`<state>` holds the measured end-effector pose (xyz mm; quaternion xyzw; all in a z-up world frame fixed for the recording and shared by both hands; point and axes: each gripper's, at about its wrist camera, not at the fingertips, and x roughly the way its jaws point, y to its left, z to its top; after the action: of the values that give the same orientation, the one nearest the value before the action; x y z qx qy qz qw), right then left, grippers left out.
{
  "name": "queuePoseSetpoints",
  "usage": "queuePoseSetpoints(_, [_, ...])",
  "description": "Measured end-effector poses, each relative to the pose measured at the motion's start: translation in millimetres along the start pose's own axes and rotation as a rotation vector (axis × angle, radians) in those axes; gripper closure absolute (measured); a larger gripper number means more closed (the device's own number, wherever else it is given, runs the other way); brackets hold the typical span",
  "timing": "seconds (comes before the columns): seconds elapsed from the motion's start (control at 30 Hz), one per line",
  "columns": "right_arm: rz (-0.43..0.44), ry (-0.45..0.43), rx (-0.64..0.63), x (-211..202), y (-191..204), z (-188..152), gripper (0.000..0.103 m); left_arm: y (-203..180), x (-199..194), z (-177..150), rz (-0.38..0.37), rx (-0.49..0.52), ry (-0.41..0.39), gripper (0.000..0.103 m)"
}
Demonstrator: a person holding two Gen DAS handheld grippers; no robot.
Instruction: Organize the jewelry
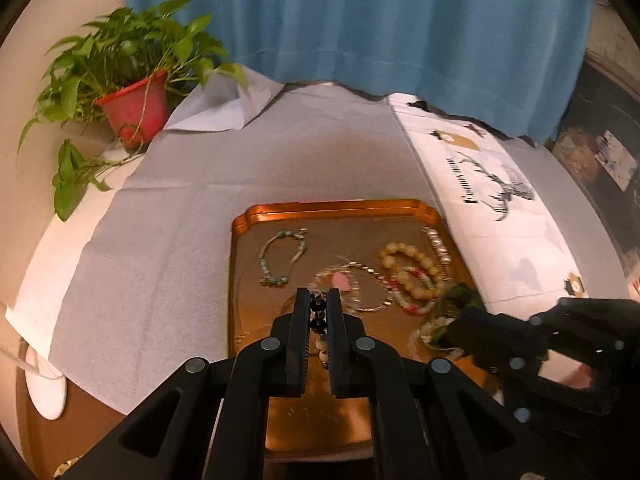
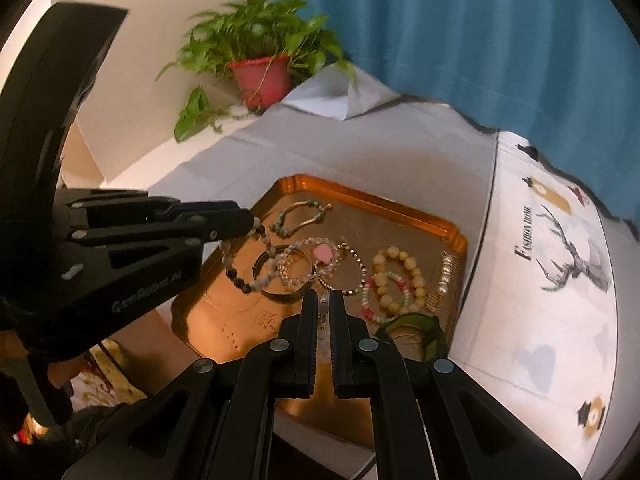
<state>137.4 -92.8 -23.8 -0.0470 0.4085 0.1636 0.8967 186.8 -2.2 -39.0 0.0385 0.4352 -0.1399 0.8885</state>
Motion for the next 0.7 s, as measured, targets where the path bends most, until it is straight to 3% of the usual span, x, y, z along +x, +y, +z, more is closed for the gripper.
queuePoseSetpoints(0.07, [-0.011,-0.001,-0.007,8,-1,2,0.097,7,13,-1,0.008,-0.01,0.013,0.096])
queuePoseSetpoints(0.1, [-0.019,0.003,0.001,14,-3,2,0.096,10,22,-3,-0.008,-0.017,0.028,0.089])
queuePoseSetpoints(0.13, [-0.031,0.011,0.012,21,-5,0,0.095,12,30,-6,-0.019,-0.019,0.052,0.062])
queuePoseSetpoints(0.17, [-0.047,0.025,0.022,27,-6,-2,0.094,13,39,-9,-0.021,-0.016,0.089,0.042])
queuePoseSetpoints(0.2, [-0.071,0.057,0.033,37,-7,-5,0.088,12,43,-12,-0.013,-0.013,0.104,0.013])
queuePoseSetpoints(0.27, [-0.096,0.119,0.056,52,-8,-13,0.065,11,43,-19,0.032,0.008,0.087,0.011])
queuePoseSetpoints(0.33, [-0.094,0.112,0.054,49,-5,-19,0.035,8,39,-24,0.064,0.034,0.092,0.011])
queuePoseSetpoints(0.47, [-0.176,0.071,0.003,25,4,-26,0.031,6,12,-36,0.107,0.015,0.068,0.011])
queuePoseSetpoints(0.7, [-0.253,-0.006,0.053,-28,15,-52,0.024,7,-54,-62,0.14,-0.052,-0.033,0.008])
